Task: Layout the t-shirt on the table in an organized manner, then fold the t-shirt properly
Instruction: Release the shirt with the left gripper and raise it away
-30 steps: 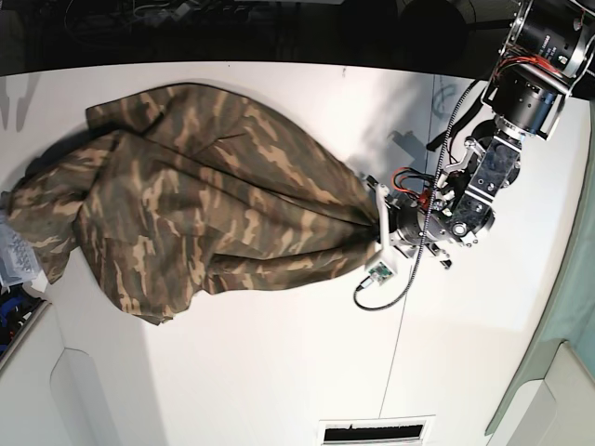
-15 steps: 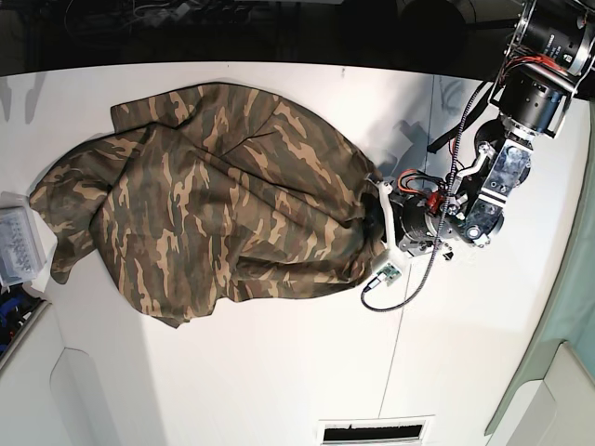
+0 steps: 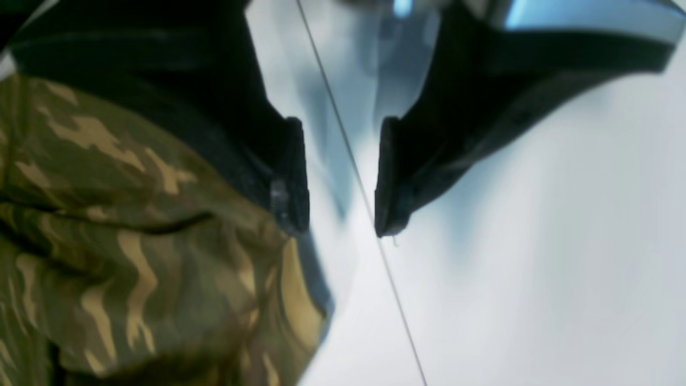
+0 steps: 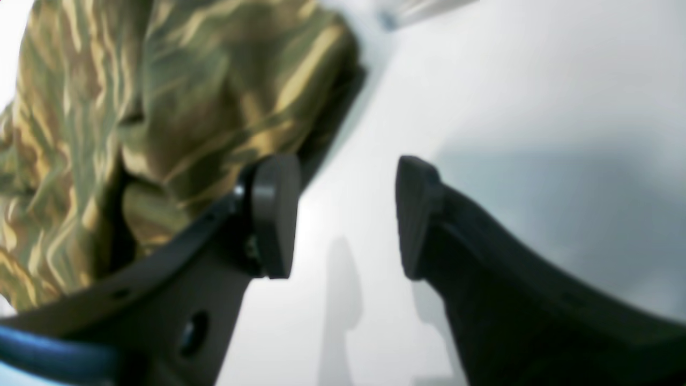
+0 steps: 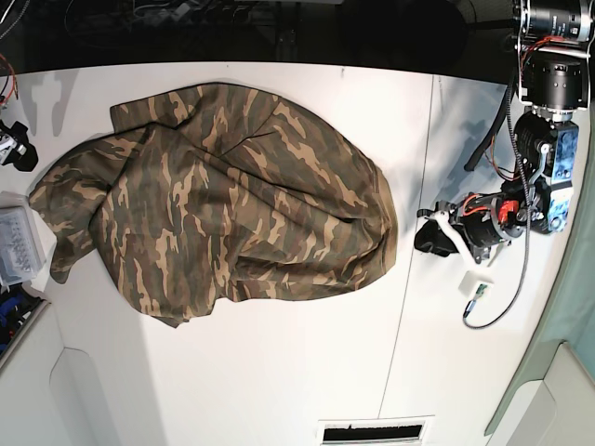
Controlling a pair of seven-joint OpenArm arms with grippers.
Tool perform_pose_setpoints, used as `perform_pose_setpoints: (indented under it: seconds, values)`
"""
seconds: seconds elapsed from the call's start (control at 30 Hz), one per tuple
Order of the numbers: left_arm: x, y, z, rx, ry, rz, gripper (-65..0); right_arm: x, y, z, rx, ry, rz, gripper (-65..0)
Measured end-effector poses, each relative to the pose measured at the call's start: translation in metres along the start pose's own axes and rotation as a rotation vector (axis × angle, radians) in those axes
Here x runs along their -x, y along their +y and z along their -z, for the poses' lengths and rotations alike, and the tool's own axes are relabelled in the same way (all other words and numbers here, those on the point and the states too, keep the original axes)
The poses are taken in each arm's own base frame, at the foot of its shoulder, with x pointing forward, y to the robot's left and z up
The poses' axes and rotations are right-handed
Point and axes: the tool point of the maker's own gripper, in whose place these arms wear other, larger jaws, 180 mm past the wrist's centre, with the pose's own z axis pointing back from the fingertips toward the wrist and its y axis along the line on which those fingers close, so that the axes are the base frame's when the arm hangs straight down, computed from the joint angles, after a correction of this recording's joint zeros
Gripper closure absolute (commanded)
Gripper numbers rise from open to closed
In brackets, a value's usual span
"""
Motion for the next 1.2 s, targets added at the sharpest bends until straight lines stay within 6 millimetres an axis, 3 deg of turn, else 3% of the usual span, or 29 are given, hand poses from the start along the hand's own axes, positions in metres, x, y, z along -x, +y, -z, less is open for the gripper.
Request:
perform_pose_setpoints:
  seconds: [0.13,0.33,0.6,0.73,0.9,1.03,1.2]
  values:
    - [0.031,-0.015,-0.022,0.06,-0.007,-0.055,-24.2,0.006,0.008,0.01,0.0,0.023,-0.048,-29.1]
    - [0.065,-0.066,-0.051,0.15,-0.031,-0.068,-24.2,0.018,0.022,0.02,-0.03,0.067,-0.084,-29.1]
    - [0.135,-0.129,-0.051,0.221,0.047,-0.221,-24.2,0.018,0.023,0.021,-0.031,0.068,-0.087,-29.1]
    - [0.147,-0.155,-0.045,0.243,0.062,-0.263,-25.9,0.017,0.023,0.021,-0.033,0.066,-0.087,-29.1]
    - [0.142,-0.191,-0.028,0.271,0.018,-0.307,-27.5,0.018,0.023,0.021,-0.032,0.067,-0.087,-29.1]
    - [0.156,-0.204,-0.012,0.233,0.066,-0.317,-27.5,0.017,0.023,0.021,-0.033,0.065,-0.087,-29.1]
    - [0.151,-0.216,0.002,0.228,0.075,-0.299,-27.5,0.018,0.023,0.021,-0.033,0.068,-0.087,-29.1]
